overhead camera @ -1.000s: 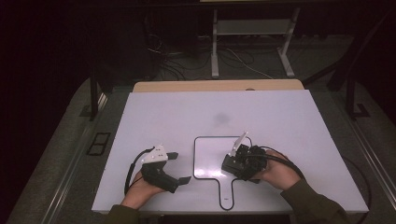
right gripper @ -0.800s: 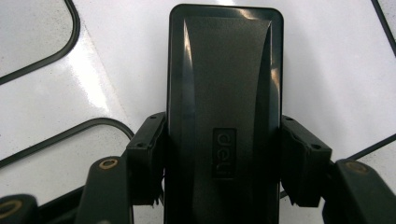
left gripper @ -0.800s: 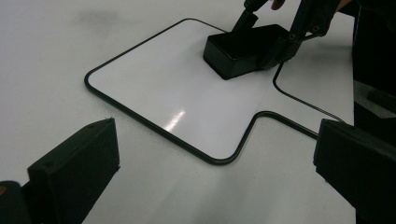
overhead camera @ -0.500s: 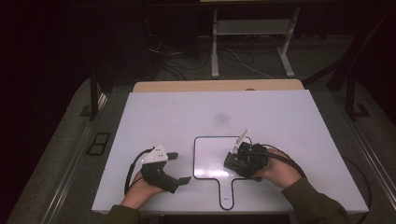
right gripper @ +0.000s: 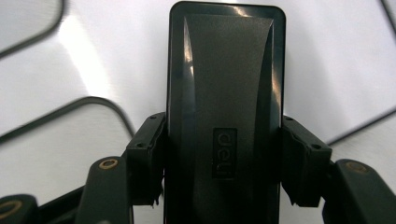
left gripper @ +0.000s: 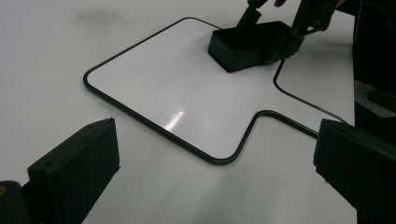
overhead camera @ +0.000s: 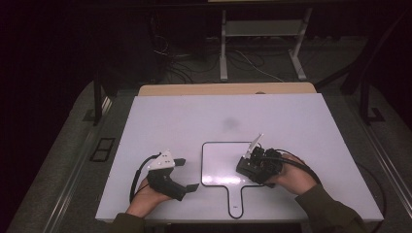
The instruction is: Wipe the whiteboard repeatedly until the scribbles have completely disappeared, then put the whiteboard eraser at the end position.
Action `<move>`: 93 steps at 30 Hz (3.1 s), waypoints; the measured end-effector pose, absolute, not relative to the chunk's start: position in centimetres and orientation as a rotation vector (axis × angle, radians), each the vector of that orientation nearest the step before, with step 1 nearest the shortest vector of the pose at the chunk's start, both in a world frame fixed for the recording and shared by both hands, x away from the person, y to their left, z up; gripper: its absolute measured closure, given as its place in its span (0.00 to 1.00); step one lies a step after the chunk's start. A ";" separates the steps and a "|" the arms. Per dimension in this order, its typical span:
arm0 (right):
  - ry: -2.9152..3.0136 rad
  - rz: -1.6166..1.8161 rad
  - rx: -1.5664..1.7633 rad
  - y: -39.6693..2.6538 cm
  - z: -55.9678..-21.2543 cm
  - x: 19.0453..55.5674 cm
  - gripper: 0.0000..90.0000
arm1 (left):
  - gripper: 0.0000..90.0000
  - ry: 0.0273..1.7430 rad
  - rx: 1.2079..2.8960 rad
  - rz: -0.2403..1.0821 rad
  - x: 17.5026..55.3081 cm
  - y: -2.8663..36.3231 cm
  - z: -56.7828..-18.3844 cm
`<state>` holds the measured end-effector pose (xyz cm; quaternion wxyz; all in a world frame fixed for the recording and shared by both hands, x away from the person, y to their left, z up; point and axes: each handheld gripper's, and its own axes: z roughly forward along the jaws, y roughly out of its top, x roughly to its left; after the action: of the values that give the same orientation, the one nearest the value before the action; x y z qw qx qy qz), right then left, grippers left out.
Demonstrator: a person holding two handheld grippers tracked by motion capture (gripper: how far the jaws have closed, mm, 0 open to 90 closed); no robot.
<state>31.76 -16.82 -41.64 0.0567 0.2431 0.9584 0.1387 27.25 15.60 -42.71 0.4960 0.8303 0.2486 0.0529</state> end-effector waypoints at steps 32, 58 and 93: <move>2.769 0.724 1.011 -17.5 -38.2 41.2 0.43 | 0.00 0.607 2.013 0.128 27.4 15.8 -42.9; 2.738 0.635 1.101 -12.2 -41.5 51.8 0.42 | 0.00 0.597 2.008 0.117 27.5 15.9 -42.9; 2.403 1.121 1.017 -21.6 -38.2 38.0 0.19 | 0.00 0.614 2.016 0.133 27.7 15.8 -43.3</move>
<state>37.98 -21.55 -38.24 0.1501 0.3542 0.8365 0.3904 27.73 15.83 -43.33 0.4923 0.8310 0.2532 0.0548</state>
